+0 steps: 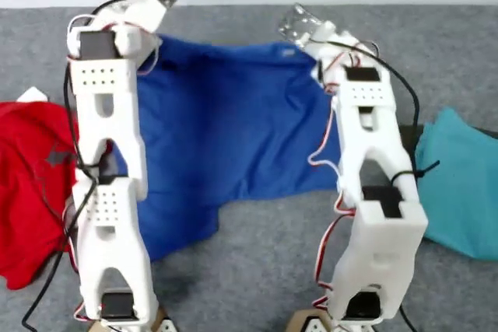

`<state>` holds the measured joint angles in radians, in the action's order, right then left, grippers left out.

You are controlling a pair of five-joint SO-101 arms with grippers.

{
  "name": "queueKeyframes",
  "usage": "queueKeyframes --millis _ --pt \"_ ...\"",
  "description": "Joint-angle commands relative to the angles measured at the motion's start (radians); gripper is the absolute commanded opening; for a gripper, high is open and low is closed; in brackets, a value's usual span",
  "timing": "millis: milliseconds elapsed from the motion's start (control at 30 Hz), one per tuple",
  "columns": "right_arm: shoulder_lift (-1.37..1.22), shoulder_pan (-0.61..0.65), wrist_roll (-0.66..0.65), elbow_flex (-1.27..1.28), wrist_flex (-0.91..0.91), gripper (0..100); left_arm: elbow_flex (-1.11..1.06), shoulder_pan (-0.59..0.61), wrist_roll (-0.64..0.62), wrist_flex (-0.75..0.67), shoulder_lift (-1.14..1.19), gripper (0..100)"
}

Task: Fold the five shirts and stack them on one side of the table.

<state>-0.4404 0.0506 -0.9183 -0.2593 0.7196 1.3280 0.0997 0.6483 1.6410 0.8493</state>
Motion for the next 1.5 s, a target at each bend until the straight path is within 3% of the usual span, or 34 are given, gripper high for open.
queueKeyframes --millis 0,167,500,867,1100,1267,1467 --pt "0.137 0.005 -0.011 -0.075 0.222 1.0 0.042 0.006 0.035 0.118 -0.021 0" --pt "0.186 0.005 -0.012 -0.075 0.449 1.0 -0.15 0.003 0.089 0.118 -0.138 0" --pt "0.197 -0.002 -0.081 -0.075 0.797 1.0 -1.012 -0.043 0.25 0.118 -0.68 0" --pt "0.22 -0.076 -0.204 -0.075 0.903 1.0 -1.713 -0.11 0.288 0.118 -1.157 0" --pt "0.229 -0.07 -0.229 -0.069 0.934 1.2 -1.896 -0.109 0.288 0.112 -1.208 1" --pt "0.219 -0.071 -0.227 -0.069 0.935 2.0 -1.908 -0.101 0.279 0.078 -1.215 7" --pt "0.223 -0.097 -0.226 -0.075 0.932 21.7 -1.811 -0.051 0.199 0.055 -1.209 13"
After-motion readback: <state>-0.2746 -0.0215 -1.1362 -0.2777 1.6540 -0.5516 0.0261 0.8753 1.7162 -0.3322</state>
